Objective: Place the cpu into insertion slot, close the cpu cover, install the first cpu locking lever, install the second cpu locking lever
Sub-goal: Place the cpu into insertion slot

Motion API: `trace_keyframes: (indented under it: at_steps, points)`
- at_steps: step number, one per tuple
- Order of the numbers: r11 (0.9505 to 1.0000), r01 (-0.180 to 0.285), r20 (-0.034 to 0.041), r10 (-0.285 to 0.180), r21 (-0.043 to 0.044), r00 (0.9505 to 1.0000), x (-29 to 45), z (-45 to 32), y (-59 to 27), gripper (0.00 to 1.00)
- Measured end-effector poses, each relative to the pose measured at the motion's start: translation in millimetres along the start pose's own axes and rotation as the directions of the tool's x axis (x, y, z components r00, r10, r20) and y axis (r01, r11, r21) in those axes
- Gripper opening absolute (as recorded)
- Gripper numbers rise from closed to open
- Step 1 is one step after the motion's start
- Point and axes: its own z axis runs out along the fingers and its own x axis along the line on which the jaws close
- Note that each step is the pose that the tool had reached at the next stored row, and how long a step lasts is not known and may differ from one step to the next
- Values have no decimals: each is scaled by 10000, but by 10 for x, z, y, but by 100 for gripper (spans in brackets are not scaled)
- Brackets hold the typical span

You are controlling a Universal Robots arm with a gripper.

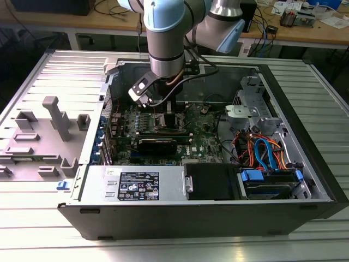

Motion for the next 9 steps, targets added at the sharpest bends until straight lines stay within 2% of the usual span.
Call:
trace_keyframes:
  at_steps: [9]
  points:
    - [10000,0,0,0,1,10000,0,14,-1,55]
